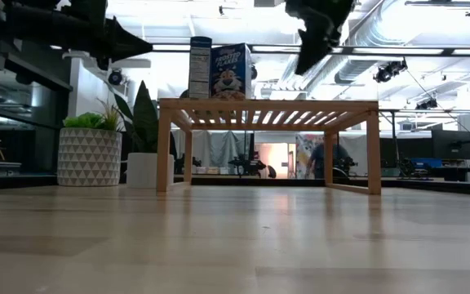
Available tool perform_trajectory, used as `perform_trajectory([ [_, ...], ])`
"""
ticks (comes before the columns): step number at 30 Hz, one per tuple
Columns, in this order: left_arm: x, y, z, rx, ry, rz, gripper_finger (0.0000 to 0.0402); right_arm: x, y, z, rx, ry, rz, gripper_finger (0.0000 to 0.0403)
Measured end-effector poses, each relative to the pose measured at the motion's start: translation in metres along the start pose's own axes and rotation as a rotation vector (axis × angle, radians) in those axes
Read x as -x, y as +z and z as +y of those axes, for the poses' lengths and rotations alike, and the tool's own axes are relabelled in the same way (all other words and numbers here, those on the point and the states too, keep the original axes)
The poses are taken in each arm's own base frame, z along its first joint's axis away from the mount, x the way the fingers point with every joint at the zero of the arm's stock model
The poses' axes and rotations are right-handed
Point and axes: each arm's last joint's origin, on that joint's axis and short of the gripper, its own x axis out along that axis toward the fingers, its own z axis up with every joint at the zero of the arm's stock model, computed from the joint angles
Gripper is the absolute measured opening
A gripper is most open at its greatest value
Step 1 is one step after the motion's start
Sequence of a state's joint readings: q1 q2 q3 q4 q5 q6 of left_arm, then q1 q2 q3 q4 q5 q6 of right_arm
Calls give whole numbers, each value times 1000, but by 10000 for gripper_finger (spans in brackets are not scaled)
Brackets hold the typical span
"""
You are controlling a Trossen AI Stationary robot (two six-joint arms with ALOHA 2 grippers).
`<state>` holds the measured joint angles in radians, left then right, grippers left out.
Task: Stack cereal on shelf
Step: Put the blue cereal box on the shelf aligned with the other blue cereal box
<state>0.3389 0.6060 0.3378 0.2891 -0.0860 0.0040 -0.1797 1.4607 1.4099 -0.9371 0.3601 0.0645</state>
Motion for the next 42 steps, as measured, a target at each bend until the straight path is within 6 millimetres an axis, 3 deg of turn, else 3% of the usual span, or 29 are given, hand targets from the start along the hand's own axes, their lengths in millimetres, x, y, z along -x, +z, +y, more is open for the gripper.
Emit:
perform_trajectory([
  [3, 0, 1, 0, 1, 0, -12, 0, -4, -12, 3, -113, 27, -307, 104],
  [6, 0, 1, 0, 1, 0, -13, 0, -24, -27, 11, -188, 42, -562, 48],
  [8, 0, 1, 0, 1, 0, -13, 0, -41, -39, 15, -226, 26, -652, 14],
  [10, 0, 1, 0, 1, 0, -13, 0, -55, -46, 16, -258, -36, -705, 10],
  [15, 0, 1, 0, -13, 2, -15, 0, -90, -53, 12, -339, -106, -685, 3],
  [22, 0, 2, 0, -33, 2, -15, 0, -116, -25, 17, -327, -105, -708, 1],
  [28, 0, 1, 0, -34, 2, -10, 0, -122, -6, 19, -284, -118, -630, 1],
  [42, 0, 0, 0, -34, 4, -1, 0, -113, -7, 44, -262, -49, -584, 0],
])
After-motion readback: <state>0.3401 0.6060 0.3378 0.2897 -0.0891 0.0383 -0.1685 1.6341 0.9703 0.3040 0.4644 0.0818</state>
